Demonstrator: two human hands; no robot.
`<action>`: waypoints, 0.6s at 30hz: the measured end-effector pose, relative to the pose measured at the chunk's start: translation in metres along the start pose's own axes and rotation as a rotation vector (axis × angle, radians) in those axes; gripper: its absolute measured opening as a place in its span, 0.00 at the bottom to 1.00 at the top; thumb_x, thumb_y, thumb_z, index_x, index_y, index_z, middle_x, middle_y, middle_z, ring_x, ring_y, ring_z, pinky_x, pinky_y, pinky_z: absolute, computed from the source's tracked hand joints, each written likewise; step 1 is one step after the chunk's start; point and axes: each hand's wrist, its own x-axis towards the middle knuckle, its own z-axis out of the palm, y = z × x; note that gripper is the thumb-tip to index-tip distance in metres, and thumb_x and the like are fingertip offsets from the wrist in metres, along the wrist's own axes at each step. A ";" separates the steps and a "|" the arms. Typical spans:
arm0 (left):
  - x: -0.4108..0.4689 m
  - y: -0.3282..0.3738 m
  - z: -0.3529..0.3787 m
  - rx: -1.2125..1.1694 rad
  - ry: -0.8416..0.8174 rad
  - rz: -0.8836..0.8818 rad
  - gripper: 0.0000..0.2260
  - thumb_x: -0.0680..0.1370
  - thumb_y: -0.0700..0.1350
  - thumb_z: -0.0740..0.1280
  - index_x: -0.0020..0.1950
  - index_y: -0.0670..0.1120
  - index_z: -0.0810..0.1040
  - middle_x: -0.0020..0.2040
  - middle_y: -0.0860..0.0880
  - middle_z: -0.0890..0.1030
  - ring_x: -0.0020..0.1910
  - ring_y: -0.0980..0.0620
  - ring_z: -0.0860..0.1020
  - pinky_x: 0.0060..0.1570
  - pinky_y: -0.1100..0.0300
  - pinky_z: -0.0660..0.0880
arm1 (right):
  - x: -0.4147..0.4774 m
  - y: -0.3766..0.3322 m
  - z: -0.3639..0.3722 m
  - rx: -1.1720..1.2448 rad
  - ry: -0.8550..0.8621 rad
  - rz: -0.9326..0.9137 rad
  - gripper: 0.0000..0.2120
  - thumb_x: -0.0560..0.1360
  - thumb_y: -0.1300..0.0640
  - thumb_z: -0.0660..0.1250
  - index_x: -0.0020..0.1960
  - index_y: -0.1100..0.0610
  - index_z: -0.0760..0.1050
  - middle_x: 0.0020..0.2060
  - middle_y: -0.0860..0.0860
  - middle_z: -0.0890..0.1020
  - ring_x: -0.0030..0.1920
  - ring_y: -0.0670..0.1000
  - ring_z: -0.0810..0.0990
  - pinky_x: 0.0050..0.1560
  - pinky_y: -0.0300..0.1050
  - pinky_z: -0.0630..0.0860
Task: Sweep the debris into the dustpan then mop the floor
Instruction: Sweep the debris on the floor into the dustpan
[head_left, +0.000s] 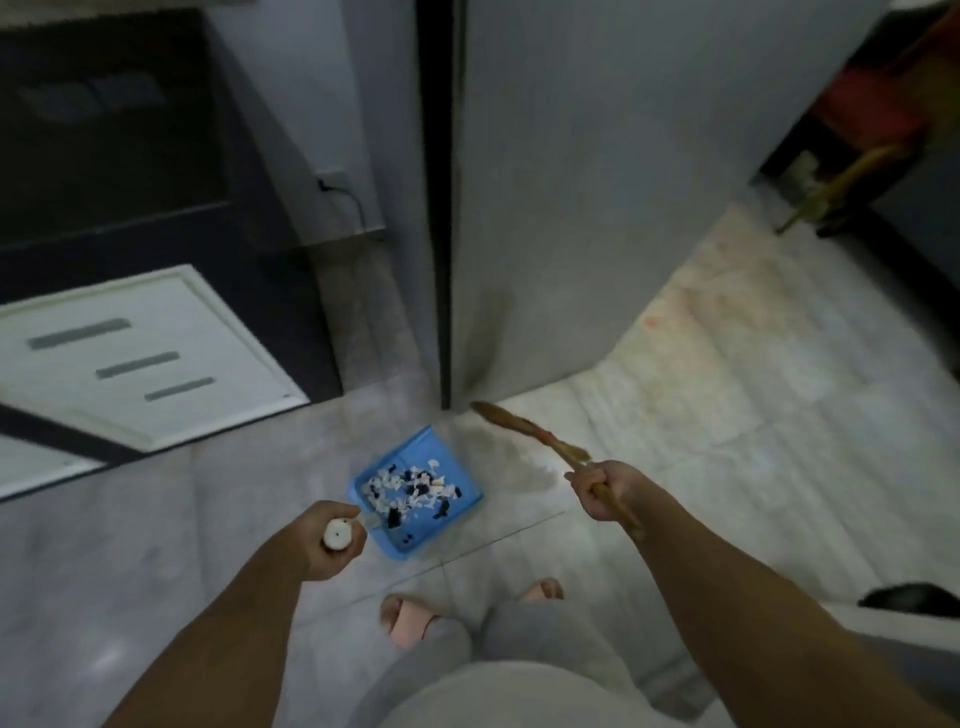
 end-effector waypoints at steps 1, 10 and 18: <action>0.002 0.001 0.017 0.027 -0.011 0.000 0.09 0.80 0.41 0.60 0.43 0.38 0.68 0.22 0.43 0.70 0.15 0.50 0.72 0.17 0.66 0.73 | -0.007 -0.005 -0.012 0.038 -0.015 -0.013 0.15 0.84 0.52 0.51 0.41 0.53 0.64 0.15 0.53 0.65 0.11 0.48 0.63 0.11 0.32 0.59; 0.001 -0.019 0.179 0.226 -0.099 -0.013 0.08 0.81 0.41 0.60 0.46 0.37 0.68 0.32 0.43 0.69 0.16 0.49 0.73 0.17 0.65 0.74 | -0.076 -0.044 -0.127 0.398 -0.092 -0.203 0.17 0.84 0.52 0.55 0.39 0.58 0.67 0.15 0.52 0.63 0.11 0.47 0.62 0.12 0.31 0.59; 0.007 -0.038 0.343 0.432 -0.243 0.008 0.05 0.82 0.41 0.58 0.51 0.39 0.68 0.37 0.45 0.67 0.16 0.51 0.71 0.16 0.66 0.72 | -0.116 -0.064 -0.208 0.672 -0.064 -0.387 0.16 0.83 0.57 0.54 0.36 0.57 0.63 0.22 0.49 0.64 0.11 0.47 0.61 0.12 0.30 0.58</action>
